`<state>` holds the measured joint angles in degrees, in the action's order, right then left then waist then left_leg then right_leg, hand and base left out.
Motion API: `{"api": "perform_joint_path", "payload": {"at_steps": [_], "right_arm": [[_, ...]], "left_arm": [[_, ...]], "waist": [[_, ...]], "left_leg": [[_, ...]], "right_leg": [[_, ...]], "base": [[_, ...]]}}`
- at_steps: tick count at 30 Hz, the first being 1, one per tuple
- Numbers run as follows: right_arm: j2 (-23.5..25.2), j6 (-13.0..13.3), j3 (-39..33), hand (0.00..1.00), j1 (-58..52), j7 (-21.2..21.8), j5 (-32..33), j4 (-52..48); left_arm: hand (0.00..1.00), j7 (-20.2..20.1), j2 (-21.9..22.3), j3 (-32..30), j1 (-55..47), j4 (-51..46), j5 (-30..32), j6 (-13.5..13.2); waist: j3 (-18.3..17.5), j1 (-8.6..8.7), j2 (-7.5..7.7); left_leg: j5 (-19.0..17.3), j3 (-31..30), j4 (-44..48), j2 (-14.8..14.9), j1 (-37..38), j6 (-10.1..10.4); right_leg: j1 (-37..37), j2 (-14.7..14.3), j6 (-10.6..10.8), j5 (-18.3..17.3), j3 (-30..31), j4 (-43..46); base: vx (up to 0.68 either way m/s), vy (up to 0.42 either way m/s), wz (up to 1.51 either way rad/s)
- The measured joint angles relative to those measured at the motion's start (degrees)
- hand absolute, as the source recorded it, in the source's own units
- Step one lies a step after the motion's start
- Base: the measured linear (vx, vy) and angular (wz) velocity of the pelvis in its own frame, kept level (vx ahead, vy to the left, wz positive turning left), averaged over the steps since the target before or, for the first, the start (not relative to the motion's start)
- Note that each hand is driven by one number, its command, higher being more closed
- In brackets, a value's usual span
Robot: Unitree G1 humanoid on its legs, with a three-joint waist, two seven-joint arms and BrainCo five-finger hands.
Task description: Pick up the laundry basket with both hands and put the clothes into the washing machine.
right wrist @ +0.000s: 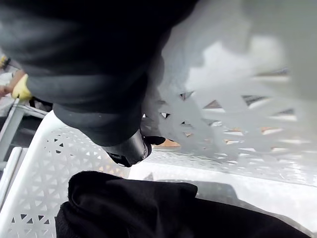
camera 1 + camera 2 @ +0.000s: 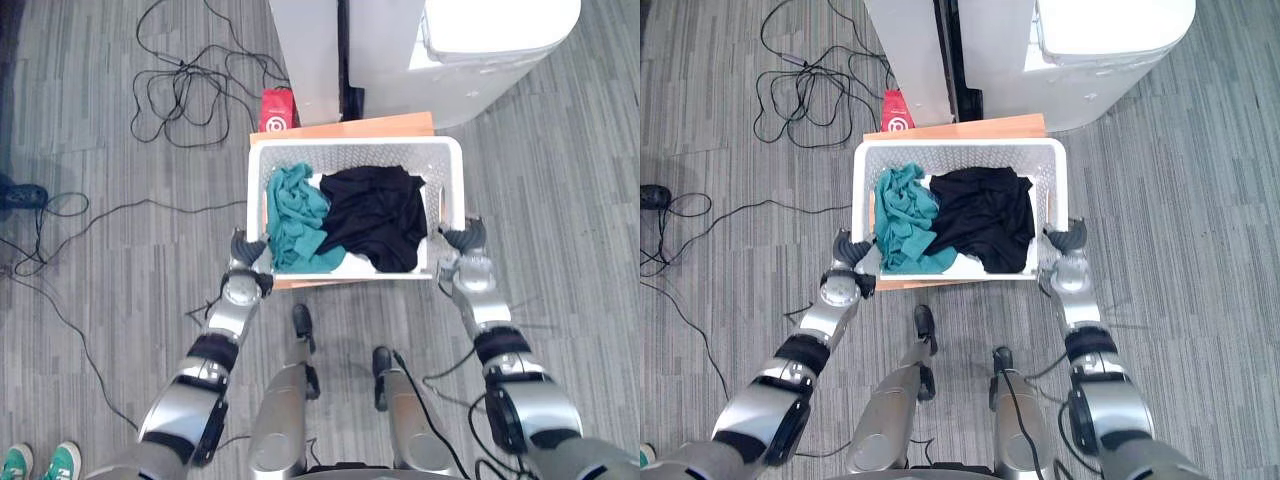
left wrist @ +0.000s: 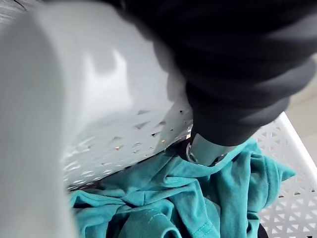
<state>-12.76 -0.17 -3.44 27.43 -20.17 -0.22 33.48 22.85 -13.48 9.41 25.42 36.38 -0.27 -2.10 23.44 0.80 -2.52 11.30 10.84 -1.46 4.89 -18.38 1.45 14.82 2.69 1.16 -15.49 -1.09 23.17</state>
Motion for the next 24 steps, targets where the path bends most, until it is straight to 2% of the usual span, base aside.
{"api": "perform_joint_path", "payload": {"at_steps": [4, 6, 10, 13, 15, 16, 17, 18, 19, 21, 24], "right_arm": [[1.71, -0.05, -0.02, 1.0, -12.97, -0.1, -2.91, -16.32], [2.38, -0.05, -0.13, 1.0, -17.32, 0.42, -4.89, -21.5], [5.27, -0.06, -1.39, 1.0, -29.63, 2.04, -7.4, -30.46], [7.31, 0.02, -1.18, 1.0, -35.5, 3.58, -8.46, -36.17], [8.24, 0.02, -0.51, 1.0, -36.52, 4.21, -8.93, -37.56], [8.53, 0.02, 0.49, 1.0, -37.47, 4.27, -8.94, -38.55], [8.33, 0.01, 0.71, 1.0, -37.73, 4.32, -8.94, -39.15], [7.82, 0.01, 0.86, 1.0, -38.02, 4.79, -8.93, -40.62], [7.63, 0.01, 0.87, 1.0, -38.11, 5.09, -8.93, -41.29], [8.0, 0.01, 0.87, 1.0, -39.65, 5.4, -8.91, -43.83], [7.97, 0.01, 0.82, 1.0, -40.27, 5.32, -8.78, -45.76]], "left_arm": [[1.0, 0.19, 1.23, -0.63, -13.49, -14.6, -0.08, -0.17], [1.0, -0.03, 1.65, -0.88, -18.4, -18.79, -0.2, -0.38], [1.0, -2.06, 3.58, -0.88, -28.35, -24.43, -0.18, -0.37], [1.0, -4.23, 4.38, -1.99, -33.1, -28.44, -0.15, -0.37], [1.0, -4.64, 4.94, -3.44, -35.26, -29.94, -0.29, -0.37], [1.0, -4.64, 5.41, -3.69, -36.38, -30.68, -0.95, -0.37], [1.0, -4.64, 5.71, -3.86, -37.29, -31.62, -1.36, -0.37], [1.0, -4.64, 6.49, -4.27, -38.69, -33.39, -1.39, -0.38], [1.0, -4.64, 6.92, -4.49, -39.15, -34.04, -1.42, -0.38], [1.0, -4.93, 7.31, -4.86, -39.4, -34.97, -1.41, -0.38], [1.0, -4.94, 7.37, -4.88, -39.24, -36.41, -1.55, -0.38]], "waist": [[-0.19, 0.73, 0.03], [-0.4, 1.42, 0.16], [-5.22, 1.73, 0.78], [-7.0, 2.11, 1.55], [-7.49, 1.58, 2.56], [-7.86, 1.32, 2.86], [-8.17, 1.31, 2.89], [-8.42, 1.3, 2.62], [-8.56, 1.44, 2.45], [-10.37, 1.42, 3.47], [-11.22, 1.66, 4.15]], "left_leg": [[-0.06, -0.08, -1.82, -0.15, 3.69, 0.04], [-0.04, -0.11, -2.66, -0.32, 5.13, 0.02], [-0.11, -0.26, -3.85, -1.32, 7.61, 0.02], [-1.34, -0.89, -2.95, -1.23, 9.34, 0.33], [-4.33, 0.03, 1.62, -0.61, 9.13, 0.65], [-7.62, -0.42, 6.98, -0.02, 7.99, 0.99], [-9.53, -2.02, 10.09, 0.26, 6.99, 1.11], [-13.11, -7.19, 15.01, 0.75, 5.72, 1.68], [-14.45, -7.57, 16.56, 1.2, 5.42, 2.52], [-17.1, -2.24, 18.86, 3.05, 5.21, 2.13], [-19.95, 6.04, 22.77, 6.15, 5.18, 1.57]], "right_leg": [[-4.42, -0.11, 0.19, 0.61, 0.07, -3.69], [-5.91, -0.09, 0.57, 0.84, 0.11, -4.72], [-9.45, 0.37, 0.93, 1.03, -0.14, -7.68], [-11.89, 0.37, 1.25, 1.29, -0.14, -9.28], [-12.68, 0.21, 1.35, 1.64, 1.69, -9.27], [-13.15, 0.09, 1.34, 1.72, 3.1, -9.09], [-13.17, -0.08, 1.34, 1.72, 3.9, -9.01], [-13.07, -0.7, 1.41, 1.78, 6.07, -8.99], [-12.93, -0.87, 1.56, 2.02, 7.13, -8.98], [-10.67, -1.98, 2.76, 3.59, 12.95, -9.22], [-7.28, -3.3, 4.69, 6.36, 20.62, -9.13]], "base": [[0.03, -0.012, -0.03], [0.0, 0.0, 0.0], [0.04, -0.005, 0.05], [0.02, -0.009, 0.02], [-0.04, -0.003, -0.42], [-0.04, 0.0, -0.55], [-0.04, 0.009, -0.75], [-0.03, 0.034, -0.77], [-0.05, 0.079, -1.05], [-0.05, 0.119, -1.31], [-0.06, 0.151, -1.76]]}}
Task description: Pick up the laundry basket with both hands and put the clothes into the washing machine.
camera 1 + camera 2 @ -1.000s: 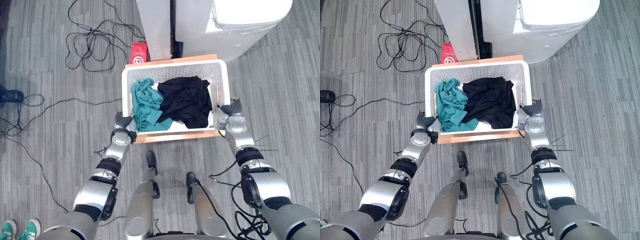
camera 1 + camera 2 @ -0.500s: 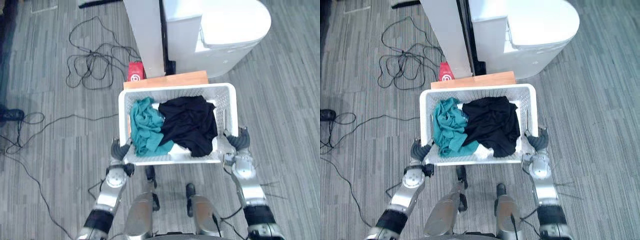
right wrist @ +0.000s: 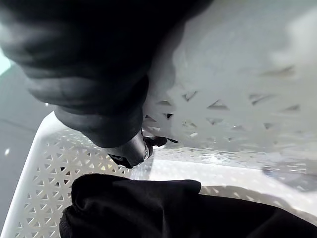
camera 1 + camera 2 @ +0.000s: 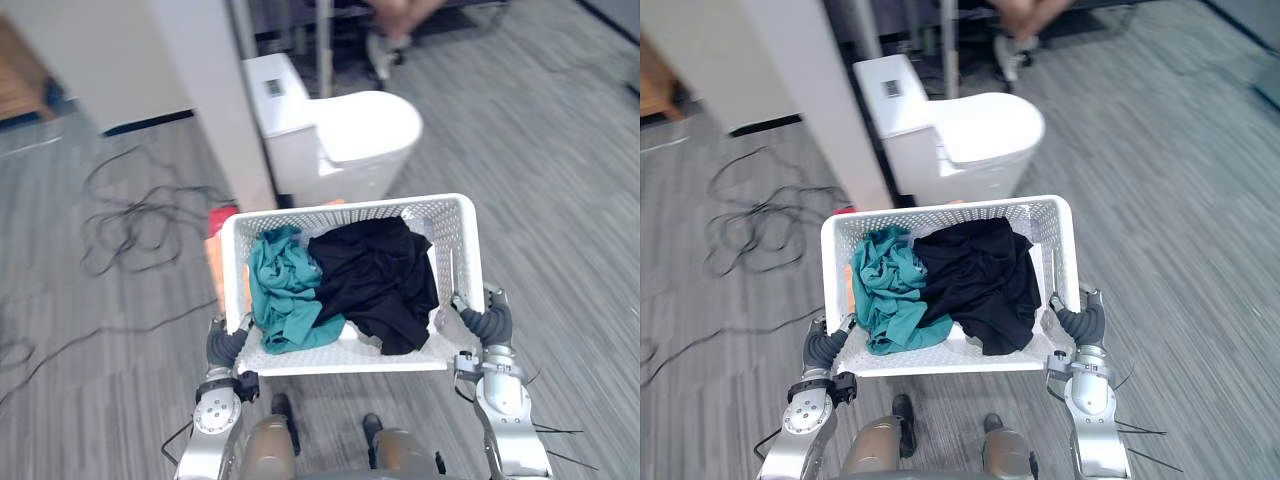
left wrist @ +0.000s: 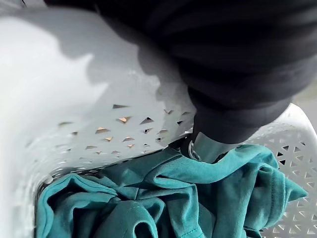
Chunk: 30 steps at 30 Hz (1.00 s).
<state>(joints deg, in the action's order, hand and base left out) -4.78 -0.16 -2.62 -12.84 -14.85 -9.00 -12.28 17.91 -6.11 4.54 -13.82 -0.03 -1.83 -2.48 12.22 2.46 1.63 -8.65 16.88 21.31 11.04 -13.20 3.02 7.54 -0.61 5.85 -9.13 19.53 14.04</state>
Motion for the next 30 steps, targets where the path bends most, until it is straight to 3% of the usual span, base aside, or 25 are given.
{"api": "perform_joint_path", "payload": {"at_steps": [2, 3, 4, 5, 7, 9, 11, 12, 13, 14, 15, 16, 17, 18, 19, 21, 22, 23, 24, 25, 26, 27, 28, 29, 30], "right_arm": [[0.03, 0.01, -0.23, 1.0, 0.34, -0.02, 0.73, 0.21], [0.06, 0.28, -0.35, 1.0, 1.46, -0.05, 1.6, 1.65], [0.05, 0.75, -0.38, 1.0, 3.39, -0.05, 1.72, 4.57], [0.04, 0.92, -0.37, 1.0, 4.23, -0.05, 1.76, 6.29], [0.45, 1.09, 0.37, 1.0, 6.4, 0.01, 2.85, 11.38], [-0.24, 1.45, 0.4, 1.0, 7.4, -0.01, 3.22, 13.22], [-0.91, 1.48, 0.42, 1.0, 8.27, 0.05, 3.9, 13.54], [-1.21, 1.5, 0.52, 1.0, 8.03, 0.04, 4.08, 13.64], [-1.45, 1.47, 0.86, 1.0, 7.05, 0.04, 4.47, 13.77], [-1.58, 1.48, 0.65, 1.0, 6.5, 0.0, 4.75, 13.91], [-1.95, 1.31, 0.69, 1.0, 6.12, 0.07, 5.15, 14.2], [-2.49, 1.3, 1.6, 1.0, 5.92, 0.31, 5.11, 13.86], [-3.22, 1.31, 1.89, 1.0, 5.97, 0.36, 5.12, 13.86], [-3.97, 1.29, 1.91, 1.0, 6.17, 0.36, 5.13, 13.88], [-4.81, 1.29, 1.85, 1.0, 6.3, 0.33, 5.19, 13.89], [-5.17, 1.18, 1.87, 1.0, 6.21, 0.48, 5.32, 13.91], [-5.35, 1.18, 1.88, 1.0, 6.21, 0.5, 5.41, 13.92], [-5.9, 1.22, 1.9, 1.0, 6.27, 0.51, 5.77, 13.89], [-6.09, 1.26, 1.9, 1.0, 6.29, 0.51, 5.98, 13.84], [-6.42, 1.33, 2.01, 1.0, 6.58, 0.51, 6.18, 13.97], [-5.87, 1.31, 2.56, 1.0, 6.63, 0.46, 6.18, 14.15], [-5.73, 1.32, 2.74, 1.0, 6.84, 0.45, 6.18, 14.14], [-5.68, 1.34, 2.69, 1.0, 7.57, 0.47, 6.22, 14.35], [-5.67, 1.35, 2.65, 1.0, 8.17, 0.52, 6.21, 14.79], [-5.64, 1.34, 2.55, 1.0, 8.74, 1.08, 6.15, 16.12]], "left_arm": [[1.0, 0.0, -0.16, -0.04, 1.0, 0.0, -0.04, 0.02], [1.0, 0.0, -0.7, -0.19, 1.67, 0.02, -0.03, 0.03], [1.0, 0.0, -0.97, -0.47, 1.91, 0.25, -0.02, 0.2], [1.0, 0.0, -1.0, -0.67, 2.02, 0.43, 0.01, 0.41], [1.0, 0.0, -1.01, -1.94, 1.98, 1.41, 0.29, 1.13], [1.0, 0.0, -0.87, -2.15, 2.01, 2.12, 0.29, 1.21], [1.0, 0.0, -0.8, -2.08, 2.2, 2.21, 0.28, 1.21], [1.0, 0.0, -0.79, -1.9, 2.45, 2.52, 0.28, 1.27], [1.0, -0.02, -0.72, -1.2, 1.94, 2.93, 0.29, 1.43], [1.0, -0.02, -0.79, -0.76, 1.56, 3.05, 0.3, 1.45], [1.0, -0.02, -0.3, -0.56, 1.07, 3.63, 0.29, 1.48], [1.0, -0.02, 0.13, -0.65, -0.2, 3.92, 0.25, 1.5], [1.0, -0.02, 0.28, -0.69, -0.6, 4.01, 0.25, 1.49], [1.0, -0.02, 1.12, -0.68, -0.72, 4.0, 0.24, 1.49], [1.0, -0.02, 2.17, -0.71, -0.61, 4.0, 0.26, 1.49], [1.0, -0.02, 2.6, -0.71, -1.2, 4.03, 0.27, 1.51], [1.0, -0.02, 2.67, -0.7, -1.17, 4.02, 0.29, 1.51], [1.0, -0.03, 3.19, -0.72, -1.18, 3.83, 0.3, 1.52], [1.0, -0.03, 3.5, -0.8, -1.32, 3.68, 0.3, 1.52], [1.0, -0.03, 4.07, -1.42, -1.32, 3.31, 0.36, 1.56], [1.0, -0.04, 4.64, -2.29, -1.53, 2.81, 0.38, 1.87], [1.0, -0.04, 4.7, -2.62, -1.49, 2.12, 0.41, 2.15], [1.0, -0.09, 4.99, -2.94, -1.58, 1.04, 0.45, 2.2], [1.0, -0.09, 5.14, -3.03, -1.67, 1.0, 0.47, 2.21], [1.0, -0.09, 5.4, -2.91, -2.22, 1.06, 0.48, 2.36]], "waist": [[-0.51, 0.07, 0.22], [-0.65, 0.65, 0.65], [-0.61, 1.69, 0.59], [-0.57, 1.9, 0.52], [-0.57, 1.62, 0.53], [-0.85, 1.71, 0.08], [-1.32, 1.76, -0.36], [-1.56, 2.41, -0.81], [-1.75, 3.54, -1.65], [-1.67, 3.48, -2.0], [-1.76, 2.43, -2.72], [-2.07, 0.65, -3.26], [-2.19, -0.36, -3.52], [-2.2, -1.02, -3.81], [-2.11, -1.57, -3.92], [-1.75, -2.15, -4.03], [-1.55, -2.36, -4.09], [-1.63, -3.55, -4.46], [-1.62, -3.75, -4.56], [-1.68, -4.96, -5.96], [-2.16, -6.16, -4.9], [-2.53, -6.23, -4.22], [-2.98, -6.18, -3.28], [-2.99, -6.3, -2.91], [-3.03, -6.19, -2.71]], "left_leg": [[-1.28, 6.25, 1.43, 2.19, 0.02, -0.76], [-1.54, 10.53, 1.45, 3.59, 0.38, -1.21], [-1.72, 14.82, 1.08, 4.59, 1.44, -1.55], [-1.74, 17.44, 0.58, 5.13, 2.65, -1.57], [-3.41, 27.51, 0.0, 7.3, 7.92, -0.99], [-5.49, 32.35, 0.18, 8.27, 10.69, 2.06], [-6.69, 32.99, 1.26, 8.79, 11.2, 3.86], [-8.16, 35.32, 3.89, 11.26, 12.85, 5.49], [-8.35, 35.41, 9.42, 14.94, 14.82, 5.14], [-8.88, 32.09, 14.36, 17.72, 14.73, 2.65], [-6.01, 20.78, 25.16, 21.59, 11.07, -10.51], [2.94, 6.84, 33.6, 21.35, 5.95, -15.9], [2.41, 0.57, 36.54, 19.03, 4.17, -10.82], [-0.44, -4.7, 38.54, 15.13, 1.92, -6.28], [-3.24, -9.42, 38.52, 8.68, -1.73, -4.39], [-5.52, -11.69, 27.66, 0.13, -7.0, -3.88], [-5.32, -11.73, 22.98, -1.56, -7.79, -3.55], [-3.15, -11.56, 8.63, -4.46, -8.9, -0.15], [-1.68, -11.3, 2.88, -4.84, -8.85, 1.59], [4.66, -9.99, -4.2, -4.95, -8.44, 1.77], [8.05, -7.28, -4.67, -6.07, -7.74, -1.48], [7.41, -6.43, -3.5, -6.69, -8.23, -3.03], [4.38, -5.66, -0.31, -7.85, -8.68, -7.54], [2.98, -5.39, 1.36, -8.67, -8.72, -9.1], [0.07, -4.65, 3.91, -10.57, -7.28, -10.22]], "right_leg": [[3.65, -0.32, 1.28, 3.31, -1.08, -0.62], [5.26, 0.69, -1.14, 6.52, -7.44, -3.47], [5.55, 3.04, -4.67, 7.45, -15.23, -6.16], [5.91, 4.89, -6.53, 7.16, -20.46, -6.3], [6.85, 11.11, -10.68, 6.73, -38.84, -3.53], [7.15, 13.62, -10.89, 6.66, -47.2, -2.72], [9.43, 13.04, -10.12, 6.64, -47.05, -0.67], [11.04, 11.54, -9.61, 5.99, -44.78, 2.65], [10.61, 9.15, -8.83, 5.27, -42.77, 5.25], [10.12, 7.34, -7.97, 5.7, -41.13, 6.44], [8.84, 3.25, -9.03, 3.69, -38.25, 7.77], [6.81, -0.4, -9.09, 2.72, -34.39, 6.44], [5.98, -1.05, -9.17, 2.57, -32.1, 5.62], [5.11, -1.48, -9.21, 2.52, -30.43, 4.7], [3.69, -1.46, -9.37, 2.61, -28.38, 2.99], [-1.06, -1.48, -9.33, 2.49, -24.8, -0.99], [-2.49, -1.42, -9.14, 2.37, -24.04, -2.22], [-5.46, -1.42, -8.27, 1.84, -22.17, -5.1], [-6.5, -1.61, -8.01, 1.69, -21.89, -6.34], [-9.31, -1.91, -7.03, 0.98, -20.14, -8.37], [-10.8, -0.86, -6.2, -0.33, -18.03, -9.51], [-10.88, 0.08, -5.8, -1.15, -17.9, -9.62], [-10.72, 2.05, -3.35, -3.12, -18.14, -7.64], [-10.16, 3.17, -2.37, -4.35, -18.02, -5.1], [-8.3, 5.17, 0.48, -6.26, -17.53, 4.13]], "base": [[-0.11, 0.129, -1.71], [-0.14, 0.117, -1.94], [-0.1, 0.071, -1.75], [-0.09, 0.077, -1.92], [-0.08, 0.055, -2.12], [-0.01, -0.051, -1.99], [0.04, -0.093, -1.87], [0.19, -0.176, -1.35], [0.24, -0.216, -1.19], [0.28, -0.258, -1.37], [0.25, -0.258, -1.91], [0.27, -0.21, -2.13], [0.32, -0.043, -1.77], [0.3, 0.06, -1.41], [0.48, 0.114, -1.36], [0.47, 0.117, -1.04], [0.44, 0.133, -0.78], [0.44, 0.147, -0.59], [0.48, 0.179, -0.72], [0.54, 0.204, -0.64], [0.58, 0.216, -0.53], [0.63, 0.237, -0.17], [0.64, 0.239, 0.11], [0.64, 0.249, 0.23], [0.64, 0.256, 0.23]]}}
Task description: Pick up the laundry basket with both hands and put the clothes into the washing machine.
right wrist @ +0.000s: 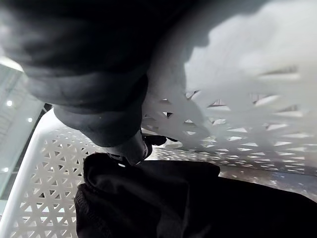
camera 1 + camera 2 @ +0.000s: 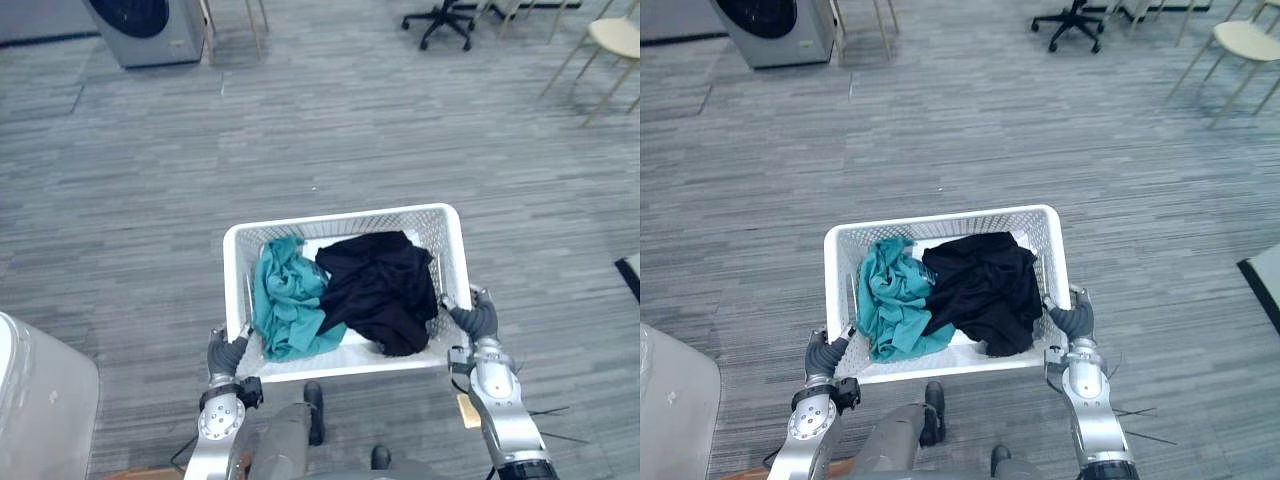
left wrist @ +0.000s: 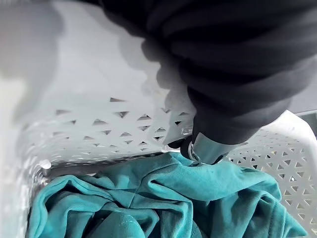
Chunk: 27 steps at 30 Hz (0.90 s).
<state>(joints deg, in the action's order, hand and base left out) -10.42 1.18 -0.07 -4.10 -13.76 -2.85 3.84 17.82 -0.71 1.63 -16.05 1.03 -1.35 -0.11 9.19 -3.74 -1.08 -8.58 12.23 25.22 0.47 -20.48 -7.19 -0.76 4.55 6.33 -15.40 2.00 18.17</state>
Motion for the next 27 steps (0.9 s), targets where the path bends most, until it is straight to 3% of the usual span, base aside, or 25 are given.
{"api": "perform_joint_path", "payload": {"at_steps": [1, 2, 3, 4, 5, 7, 9, 10, 11, 12, 13, 14, 15, 16, 17, 18, 19, 21, 22, 23, 24, 26, 27], "right_arm": [[0.06, 0.0, -0.15, 1.0, -0.21, 0.33, 0.0, 0.56], [0.82, 0.05, -0.35, 1.0, -0.11, 0.66, -0.03, 2.15], [1.68, 0.02, -0.32, 1.0, -0.34, 0.7, -0.06, 3.44], [2.49, -0.13, 0.07, 1.0, -0.71, 0.73, -0.07, 4.77], [2.75, -0.13, 0.32, 1.0, -0.9, 0.76, -0.09, 4.93], [3.18, 0.14, 0.16, 1.0, -1.09, 1.41, -0.11, 3.42], [3.16, 0.23, -0.37, 1.0, -1.1, 1.46, -0.04, 2.69], [3.34, 0.21, -1.25, 1.0, -1.2, 1.46, 0.0, 2.32], [3.28, 0.17, -1.66, 1.0, -1.47, 1.46, 0.0, 2.04], [3.1, 0.06, -2.12, 1.0, -2.05, 1.45, -0.03, 1.44], [3.12, 0.02, -2.32, 1.0, -2.51, 1.45, -0.04, 1.44], [2.44, -0.57, -2.49, 1.0, -3.07, 1.45, -0.04, 1.58], [1.56, -1.01, -2.95, 1.0, -2.85, 1.56, -0.02, 1.58], [1.35, -1.47, -3.55, 1.0, -2.6, 1.54, -0.01, 1.54], [1.06, -1.56, -3.36, 1.0, -2.77, 1.55, 0.0, 1.48], [0.77, -1.63, -2.81, 1.0, -3.21, 1.61, -0.03, 1.45], [1.05, -1.71, -2.39, 1.0, -4.47, 1.4, -0.02, 0.59], [1.65, -1.53, -2.21, 1.0, -5.08, 0.94, 0.02, -1.4], [1.81, -1.55, -2.14, 1.0, -4.87, 0.94, 0.02, -1.98], [1.76, -1.55, -2.14, 1.0, -4.87, 0.99, 0.02, -2.34], [1.63, -1.53, -2.17, 1.0, -4.44, 0.99, 0.03, -2.84], [0.9, -1.45, -2.25, 1.0, -3.38, 1.0, 0.06, -2.69], [0.55, -1.39, -2.55, 1.0, -2.76, 1.03, 0.2, -2.03]], "left_arm": [[1.0, -0.01, -0.06, 0.19, -0.51, 0.02, 0.1, 0.07], [1.0, 0.0, -0.73, 0.06, -1.05, 0.1, 0.2, 0.47], [1.0, 0.01, -1.59, 0.04, -1.19, 0.2, 0.5, 1.25], [1.0, 0.01, -2.48, 0.08, -1.82, 0.2, 1.11, 1.94], [1.0, 0.02, -2.84, 0.08, -2.14, 0.2, 1.11, 2.08], [1.0, 0.02, -4.4, 0.53, -0.88, 0.11, 1.07, 2.05], [1.0, -0.03, -5.22, 1.04, 0.36, 0.28, 1.05, 2.06], [1.0, -0.08, -6.34, 2.07, 1.83, 1.01, 1.06, 2.06], [1.0, -0.11, -6.66, 2.53, 2.39, 1.55, 1.06, 2.06], [1.0, -0.14, -6.62, 3.11, 2.98, 2.4, 1.09, 2.06], [1.0, -0.16, -6.53, 3.36, 3.03, 2.79, 1.09, 2.06], [1.0, -0.2, -4.94, 3.27, 3.03, 4.28, 1.13, 2.1], [1.0, -0.2, -3.21, 2.92, 3.34, 4.67, 1.3, 2.16], [1.0, -0.2, -1.64, 2.74, 4.14, 5.36, 2.0, 2.13], [1.0, -0.2, -1.44, 2.7, 4.11, 5.78, 2.03, 2.14], [1.0, -0.21, -1.1, 2.59, 3.13, 6.14, 1.98, 2.14], [1.0, -0.25, -1.06, 2.78, 1.84, 5.64, 1.94, 2.01], [1.0, -0.25, -1.85, 2.4, 1.83, 4.75, 1.74, 1.74], [1.0, -0.3, -2.44, 2.48, 1.78, 4.34, 1.19, 1.43], [1.0, -0.34, -2.42, 2.54, 1.68, 3.86, 0.98, 1.43], [1.0, -0.34, -2.44, 2.48, 1.5, 3.17, 0.97, 0.97], [1.0, -0.37, -2.29, 2.47, 1.44, 2.27, 1.01, 0.82], [1.0, -0.44, -1.82, 2.49, 1.36, 1.71, 1.06, 0.85]], "waist": [[0.11, 0.22, 0.31], [0.35, 1.04, 0.69], [0.43, 1.73, 0.86], [0.45, 2.28, 0.63], [0.43, 2.8, 0.26], [0.49, 4.03, -0.7], [0.66, 5.07, -1.0], [0.79, 6.36, -0.39], [0.74, 6.61, 0.12], [0.58, 7.0, 1.11], [0.52, 7.39, 1.49], [-0.25, 7.82, -0.61], [-0.33, 7.56, -3.23], [-0.13, 7.62, -4.72], [0.17, 7.6, -4.83], [1.1, 7.5, -5.31], [1.5, 6.38, -6.67], [2.7, 5.09, -5.67], [3.4, 3.55, -4.34], [3.57, 2.76, -3.88], [3.87, 2.4, -3.2], [4.21, 2.03, -2.46], [4.07, 1.45, -3.25]], "left_leg": [[-2.31, 0.2, 0.31, -1.73, 2.37, -0.41], [-5.58, -0.85, -0.16, -4.11, 6.56, -1.26], [-7.22, -2.17, -0.83, -5.73, 10.37, -1.63], [-8.38, -3.49, -2.92, -6.73, 15.97, -1.51], [-8.58, -4.46, -4.36, -6.85, 18.59, -1.37], [-8.81, -9.43, -11.76, -5.94, 27.1, -0.98], [-9.36, -11.31, -14.36, -4.76, 29.71, 0.07], [-10.09, -12.92, -15.94, -4.21, 32.83, 1.45], [-10.48, -13.43, -16.67, -4.46, 34.53, 2.15], [-11.79, -14.78, -17.53, -4.86, 37.99, 4.45], [-12.33, -15.51, -17.41, -4.92, 40.09, 5.4], [-12.52, -16.41, -15.59, -3.0, 42.32, 5.71], [-12.0, -16.5, -11.53, -0.86, 41.76, 6.61], [-5.92, -15.14, 1.67, 0.48, 36.77, 11.76], [-0.15, -13.64, 8.14, 0.89, 34.28, 12.01], [14.25, -10.95, 17.37, 2.88, 31.31, 12.87], [15.44, -7.76, 37.13, 9.71, 23.09, 10.06], [6.59, -4.64, 49.59, 13.02, 13.95, 5.2], [1.7, -3.1, 49.33, 12.46, 8.84, 4.15], [-0.29, -2.04, 47.43, 11.87, 6.16, 4.06], [-3.26, -0.55, 40.81, 10.26, 0.66, 4.49], [-3.56, 0.32, 22.67, 7.15, -4.82, 5.66], [-0.16, 0.22, 7.2, 6.24, -6.27, 10.14]], "right_leg": [[3.14, 0.95, 5.03, -0.42, 1.36, 10.98], [8.7, 2.21, 9.56, 2.67, 3.22, 28.63], [11.72, 3.62, 8.61, 3.44, 2.71, 39.51], [14.75, 4.61, 3.63, 2.38, 0.56, 47.0], [16.15, 4.78, 1.95, 1.66, -1.01, 47.72], [25.24, 3.39, -2.75, -1.11, -7.04, 39.07], [27.93, 1.76, -2.53, 0.04, -8.1, 26.81], [28.82, 0.28, -1.24, 7.68, -7.88, 5.29], [28.8, 0.33, -0.51, 11.34, -7.44, -2.38], [29.37, 0.51, -1.08, 16.31, -6.54, -9.36], [29.22, 0.57, -2.42, 17.71, -6.51, -10.16], [28.94, -0.53, -5.56, 27.81, -6.56, -5.92], [29.77, -1.63, -6.01, 27.44, -8.0, -0.98], [29.92, -2.71, -7.31, 20.28, -9.9, 6.8], [28.69, -2.83, -7.95, 17.7, -10.66, 8.76], [23.54, -3.58, -8.3, 14.27, -11.25, 8.24], [15.17, -5.97, -8.66, 11.22, -11.87, 3.97], [8.13, -7.33, -9.07, 7.7, -10.74, 0.99], [3.03, -6.74, -8.68, 6.09, -8.74, -2.06], [0.77, -6.33, -8.42, 5.52, -7.82, -3.66], [-3.46, -4.86, -7.35, 4.27, -6.76, -6.72], [-7.74, -1.9, -4.93, 1.59, -5.47, -9.04], [-11.17, -0.38, -2.93, -0.22, -4.4, -10.83]], "base": [[0.64, 0.281, 0.4], [0.78, 0.301, 0.53], [0.8, 0.24, 0.62], [0.68, 0.148, 0.54], [0.68, 0.105, 0.48], [0.81, 0.054, 0.62], [0.6, -0.021, 0.76], [0.56, -0.059, 0.8], [0.74, -0.11, 0.83], [0.63, -0.126, 0.51], [0.84, -0.174, 0.51], [0.9, -0.17, 0.24], [1.24, -0.234, 0.2], [1.04, -0.218, 0.07], [0.84, -0.213, 0.04], [0.82, -0.169, -0.09], [0.8, -0.138, -0.1], [0.77, -0.077, -0.24], [0.76, -0.013, -0.44], [0.76, 0.022, -0.46], [0.8, 0.128, -0.35], [0.91, 0.218, -0.39], [0.88, 0.291, -0.51]]}}
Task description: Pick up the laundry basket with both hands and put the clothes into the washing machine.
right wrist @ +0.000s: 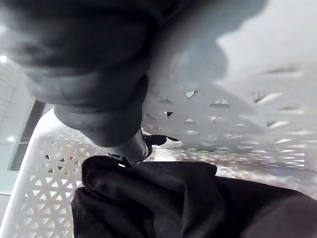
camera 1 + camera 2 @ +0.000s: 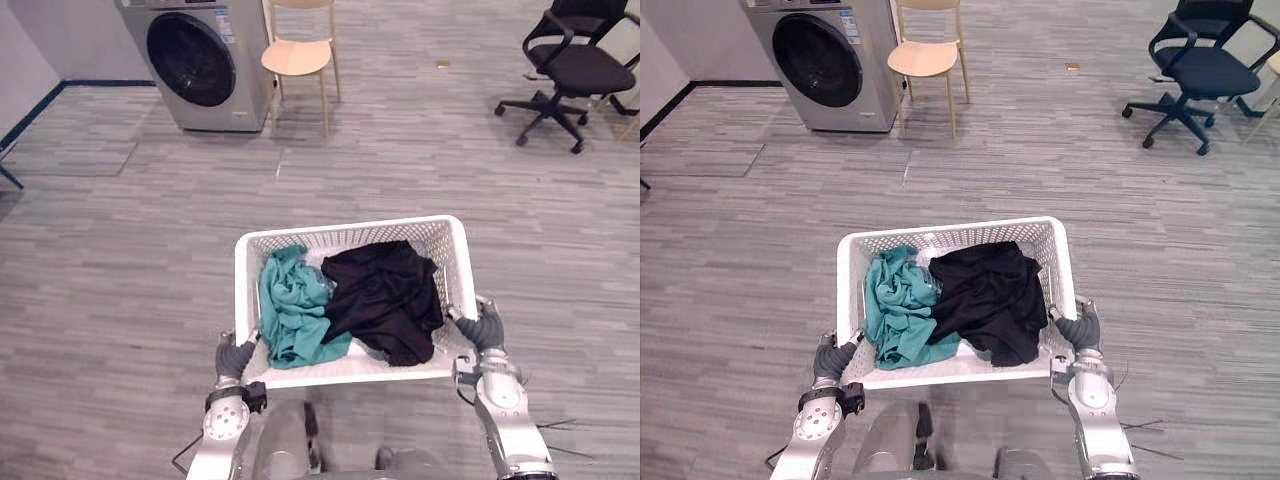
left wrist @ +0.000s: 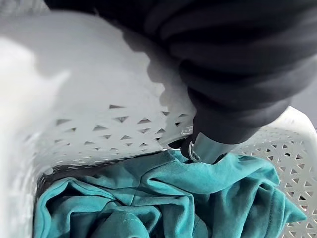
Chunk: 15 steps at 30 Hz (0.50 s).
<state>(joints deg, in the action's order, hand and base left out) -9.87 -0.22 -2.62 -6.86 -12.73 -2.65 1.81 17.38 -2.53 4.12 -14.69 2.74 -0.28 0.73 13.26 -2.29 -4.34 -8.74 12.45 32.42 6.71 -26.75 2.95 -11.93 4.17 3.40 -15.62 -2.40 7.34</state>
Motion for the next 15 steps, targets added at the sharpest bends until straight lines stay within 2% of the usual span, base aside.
{"api": "perform_joint_path", "payload": {"at_steps": [1, 2, 3, 4, 5, 6, 7, 8, 9, 10, 11, 12, 13, 14, 15], "right_arm": [[0.3, 0.25, -0.31, 1.0, 0.72, -0.06, 0.36, 1.96], [0.6, 0.19, -0.37, 1.0, 1.26, -0.34, 0.39, 3.22], [-0.04, -0.3, -0.88, 1.0, 2.42, -0.64, 0.52, 4.15], [0.27, -0.29, -0.97, 1.0, 2.8, -0.56, 0.5, 4.55], [0.64, -0.29, -1.04, 1.0, 2.78, -0.3, 0.34, 4.74], [1.24, -0.16, -1.29, 1.0, 2.49, 0.24, 0.16, 5.07], [1.43, 0.55, -0.98, 1.0, 1.72, 0.59, -0.28, 5.14], [2.36, 0.85, -0.97, 1.0, 2.1, 0.55, -0.32, 5.69], [2.8, 0.94, -0.94, 1.0, 2.06, 0.56, -0.29, 6.41], [2.8, 0.85, -0.81, 1.0, 1.87, 0.56, -0.28, 7.44], [2.62, 0.85, -0.87, 1.0, 1.59, 0.56, -0.29, 7.51], [2.42, 0.86, -0.93, 1.0, 0.81, 0.59, -0.26, 7.23], [2.71, 0.86, -0.92, 1.0, -0.59, 0.59, -0.23, 5.7], [2.78, 1.0, -1.03, 1.0, -1.74, 0.59, -0.23, 4.0], [2.62, 1.05, -1.41, 1.0, -2.17, 0.58, -0.23, 3.11]], "left_arm": [[1.0, 0.0, 0.39, -0.05, 0.06, 0.01, 0.32, 0.2], [1.0, 0.01, 0.18, -0.07, 0.63, -0.01, 0.74, 0.61], [1.0, 0.01, 0.3, -0.12, 1.37, -1.01, 1.5, 1.64], [1.0, 0.01, 0.28, -0.15, 0.78, -1.13, 1.87, 1.92], [1.0, 0.01, 0.25, -0.13, 0.93, -1.18, 2.06, 1.95], [1.0, 0.01, 0.06, -0.04, 0.11, -1.5, 2.12, 1.93], [1.0, 0.0, -0.54, 0.04, -1.22, -1.96, 2.12, 1.89], [1.0, 0.0, -1.59, 0.01, -0.75, -1.85, 2.07, 1.9], [1.0, -0.07, -2.59, 0.13, 0.01, -1.47, 2.09, 1.99], [1.0, -0.11, -2.35, 0.39, 0.16, -0.97, 2.19, 2.85], [1.0, -0.11, -2.22, 0.61, 0.15, -0.64, 2.19, 2.95], [1.0, -0.12, -2.36, 1.09, 0.14, -0.33, 2.2, 2.97], [1.0, -0.13, -3.07, 1.54, 0.21, -0.32, 2.19, 2.93], [1.0, -0.2, -4.49, 2.41, 1.28, 0.32, 2.14, 2.81], [1.0, -0.51, -4.99, 2.9, 2.2, 0.92, 2.1, 2.8]], "waist": [[-0.27, -0.45, -0.04], [-0.46, -0.09, 0.94], [-0.58, 0.55, 0.79], [-0.51, 0.21, 0.93], [-0.42, -0.25, 1.1], [-0.53, -0.35, 1.82], [-1.71, -0.42, 2.85], [-1.44, -0.27, 4.24], [-1.56, 0.68, 5.41], [-1.21, 1.75, 5.11], [-0.85, 1.96, 4.22], [-0.83, 2.61, 2.67], [-1.1, 3.33, 1.53], [-1.19, 4.93, 1.69], [-1.14, 5.37, 1.44]], "left_leg": [[5.34, 2.32, -5.07, -1.06, 1.33, -6.43], [3.53, 2.98, -3.77, -2.42, 1.56, -9.02], [-0.55, 3.21, 1.91, -2.65, 0.47, -12.21], [-4.41, 3.63, 8.83, -2.07, 0.44, -13.37], [-4.81, 3.88, 13.8, -1.54, -0.09, -13.6], [-6.46, 4.38, 17.51, -2.06, -0.18, -12.53], [-15.52, 2.39, 8.3, -5.44, 8.26, -11.81], [-16.05, 2.25, 8.15, -7.06, 9.91, -11.3], [-16.79, 2.18, 6.75, -8.94, 12.79, -10.63], [-17.09, 0.76, 0.94, -11.09, 20.21, -10.44], [-17.09, 0.04, -2.53, -11.17, 23.85, -10.44], [-17.02, -1.56, -7.41, -10.78, 28.93, -10.49], [-16.39, -3.41, -12.9, -9.92, 34.58, -9.53], [-15.38, -5.57, -16.03, -9.64, 38.54, -7.65], [-15.23, -6.87, -16.68, -9.46, 39.78, -7.1]], "right_leg": [[-3.88, 1.68, 1.19, -1.22, 1.73, -2.53], [-4.79, 3.06, 0.72, -0.51, 2.42, -3.16], [-5.72, 4.05, 1.84, 2.0, 3.54, -2.03], [-5.89, 5.12, 3.32, 3.58, 5.16, 2.96], [-5.5, 5.22, 4.47, 4.86, 6.31, 7.01], [-3.55, 5.34, 8.05, 7.04, 7.54, 15.42], [4.81, 4.88, 12.49, 11.44, 10.98, 38.79], [8.72, 5.21, 12.44, 11.69, 11.86, 48.3], [13.96, 5.59, 11.79, 11.43, 10.74, 58.75], [20.45, 6.13, 5.59, 8.13, 6.31, 64.86], [22.46, 5.52, 2.28, 6.0, 3.93, 64.67], [25.74, 3.8, 0.01, 2.91, 0.24, 62.76], [30.32, 1.36, -1.53, -0.21, -3.49, 58.06], [34.57, 0.12, -1.62, -0.97, -5.81, 49.59], [36.63, -0.56, -1.7, -0.49, -6.59, 43.05]], "base": [[0.91, 0.327, -0.39], [0.96, 0.382, -0.09], [0.96, 0.438, 0.05], [0.94, 0.439, -0.03], [0.84, 0.42, -0.2], [0.71, 0.354, -0.27], [0.68, 0.334, -0.19], [0.69, 0.229, 0.12], [0.91, 0.212, 0.39], [0.91, 0.176, 0.38], [0.78, 0.157, 0.28], [0.65, 0.107, 0.4], [0.83, 0.109, 0.8], [0.83, 0.076, 0.92], [0.85, 0.001, 1.11]]}}
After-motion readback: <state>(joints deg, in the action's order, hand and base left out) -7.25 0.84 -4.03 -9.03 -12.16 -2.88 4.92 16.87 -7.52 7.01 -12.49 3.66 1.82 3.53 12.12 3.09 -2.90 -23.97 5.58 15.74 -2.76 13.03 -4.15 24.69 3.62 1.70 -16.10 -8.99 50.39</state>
